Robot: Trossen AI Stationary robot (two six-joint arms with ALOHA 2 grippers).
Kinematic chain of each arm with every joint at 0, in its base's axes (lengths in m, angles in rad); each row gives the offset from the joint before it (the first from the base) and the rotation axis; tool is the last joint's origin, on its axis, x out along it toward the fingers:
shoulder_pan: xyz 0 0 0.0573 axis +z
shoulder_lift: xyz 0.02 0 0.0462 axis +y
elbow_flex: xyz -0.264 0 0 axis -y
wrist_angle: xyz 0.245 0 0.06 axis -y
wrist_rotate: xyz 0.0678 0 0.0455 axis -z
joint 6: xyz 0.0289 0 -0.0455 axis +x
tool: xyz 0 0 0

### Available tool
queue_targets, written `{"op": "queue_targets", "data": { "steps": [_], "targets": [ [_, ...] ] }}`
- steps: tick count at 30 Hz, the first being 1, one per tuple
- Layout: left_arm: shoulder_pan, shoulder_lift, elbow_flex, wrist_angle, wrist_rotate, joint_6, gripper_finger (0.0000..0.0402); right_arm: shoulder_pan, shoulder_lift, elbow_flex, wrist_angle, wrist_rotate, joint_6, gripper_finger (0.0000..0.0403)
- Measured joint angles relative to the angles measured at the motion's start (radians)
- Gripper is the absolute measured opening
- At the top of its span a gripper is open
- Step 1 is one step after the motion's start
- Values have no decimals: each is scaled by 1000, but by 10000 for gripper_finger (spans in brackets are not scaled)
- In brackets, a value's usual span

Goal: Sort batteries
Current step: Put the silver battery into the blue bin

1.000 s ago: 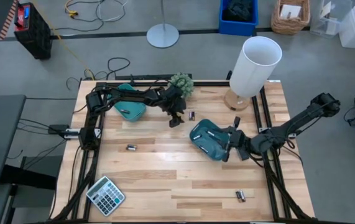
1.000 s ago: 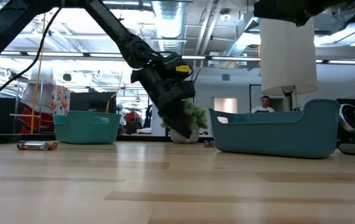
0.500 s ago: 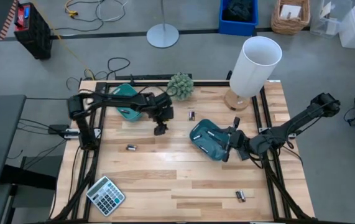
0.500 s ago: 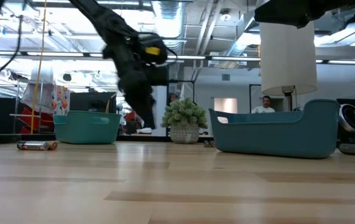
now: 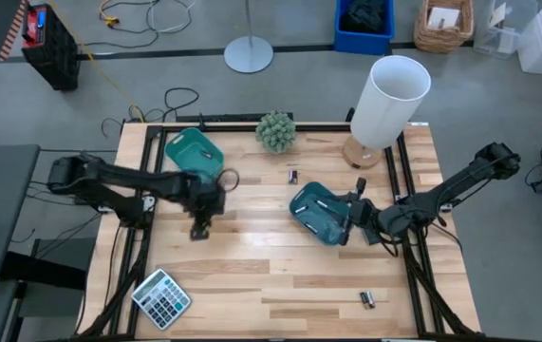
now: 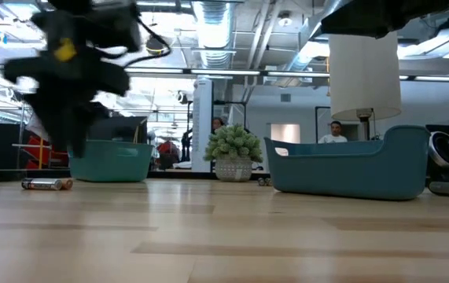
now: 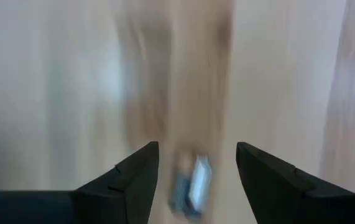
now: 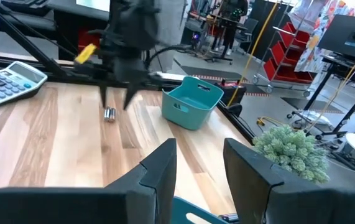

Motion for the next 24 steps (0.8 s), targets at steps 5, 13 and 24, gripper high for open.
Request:
{"op": "queue_targets", "data": {
  "steps": [5,13,24],
  "targets": [
    [-167,-51,-58,-18,-44,-166,208,0,0,0,0,0,2,150],
    [-324,-48,-64,-20,-164,-266,208,1,0,0,5,0,9,150],
    [-332,-48,-137,11,-205,-322,208,11,0,0,15,0,19,150]
  ]
}}
